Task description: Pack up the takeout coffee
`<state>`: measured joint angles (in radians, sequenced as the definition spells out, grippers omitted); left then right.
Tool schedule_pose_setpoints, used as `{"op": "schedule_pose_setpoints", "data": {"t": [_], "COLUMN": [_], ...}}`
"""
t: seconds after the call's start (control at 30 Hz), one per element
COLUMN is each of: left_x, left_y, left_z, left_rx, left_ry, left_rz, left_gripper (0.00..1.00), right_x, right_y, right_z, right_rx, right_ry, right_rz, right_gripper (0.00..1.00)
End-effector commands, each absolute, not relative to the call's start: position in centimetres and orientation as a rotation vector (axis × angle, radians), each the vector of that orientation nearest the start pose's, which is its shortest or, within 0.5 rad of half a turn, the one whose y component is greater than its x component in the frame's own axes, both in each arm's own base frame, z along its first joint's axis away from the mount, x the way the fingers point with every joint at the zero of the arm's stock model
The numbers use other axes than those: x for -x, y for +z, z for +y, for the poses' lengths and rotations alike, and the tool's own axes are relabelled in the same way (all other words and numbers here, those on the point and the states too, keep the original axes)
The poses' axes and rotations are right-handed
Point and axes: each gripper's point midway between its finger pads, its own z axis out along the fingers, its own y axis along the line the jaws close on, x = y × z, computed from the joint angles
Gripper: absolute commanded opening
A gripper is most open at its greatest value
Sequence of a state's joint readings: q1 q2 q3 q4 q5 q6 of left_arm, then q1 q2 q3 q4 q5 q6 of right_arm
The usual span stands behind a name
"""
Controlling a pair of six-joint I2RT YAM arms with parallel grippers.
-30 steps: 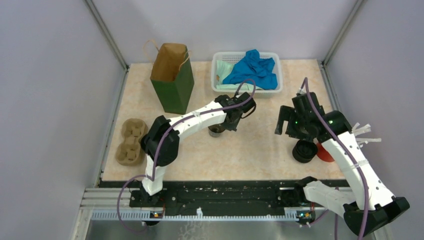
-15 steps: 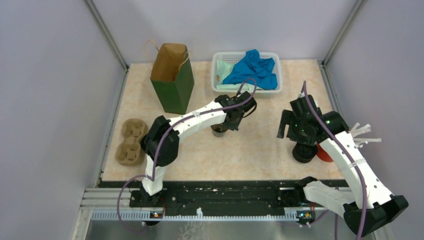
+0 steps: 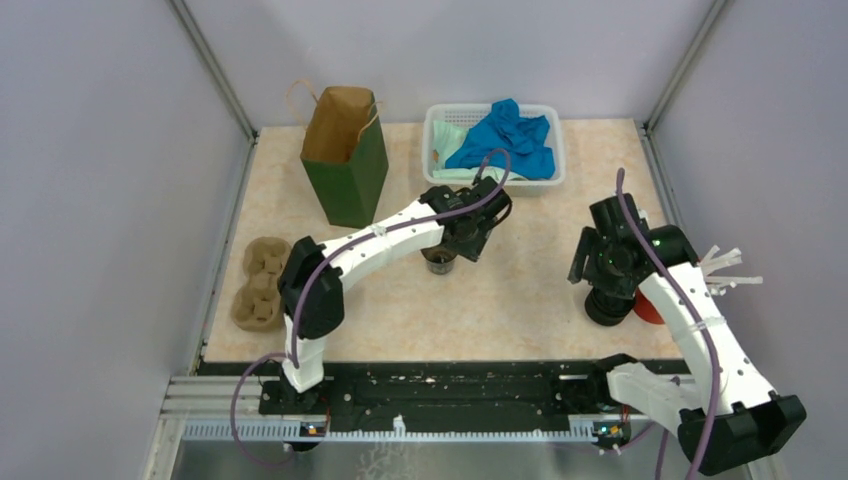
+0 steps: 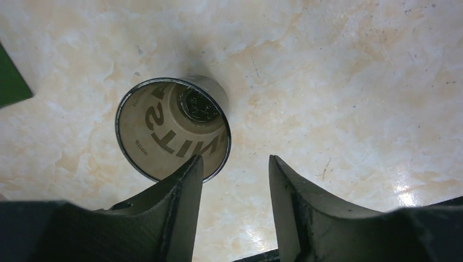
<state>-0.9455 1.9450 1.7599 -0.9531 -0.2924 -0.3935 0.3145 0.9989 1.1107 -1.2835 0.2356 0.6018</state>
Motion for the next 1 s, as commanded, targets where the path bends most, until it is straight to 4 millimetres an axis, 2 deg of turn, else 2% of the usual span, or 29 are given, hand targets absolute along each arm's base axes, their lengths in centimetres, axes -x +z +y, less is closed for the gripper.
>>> {"op": "schedule_pose_setpoints", "data": {"t": [0.0, 0.17, 0.37, 0.63, 0.97], "left_x": [-28.5, -28.3, -28.0, -27.3, -27.7], "left_y": [18.7, 21.6, 24.5, 25.9, 27.2], "left_z": [-33.8, -34.4, -34.4, -34.1, -33.2], "left_rx": [-0.6, -0.618, -0.614, -0.601, -0.576], "left_ry": [-0.163, -0.258, -0.335, -0.394, -0.427], "left_rz": [2.45, 2.388, 2.317, 2.299, 2.283], "left_gripper": [0.58, 0.7, 0.73, 0.74, 0.75], "right_x": [-17.4, -17.9, -19.1, -20.9, -21.7], "right_y": [16.6, 14.9, 13.8, 11.7, 9.6], "right_z": [2.7, 2.2, 1.4, -0.4, -0.6], "right_rx": [-0.497, -0.52, -0.576, -0.683, -0.698], "right_ry": [-0.02, -0.029, -0.065, -0.098, -0.113], "right_rz": [2.669, 2.7, 2.703, 2.715, 2.759], "right_gripper": [0.66, 0.64, 0.57, 0.53, 0.47]}}
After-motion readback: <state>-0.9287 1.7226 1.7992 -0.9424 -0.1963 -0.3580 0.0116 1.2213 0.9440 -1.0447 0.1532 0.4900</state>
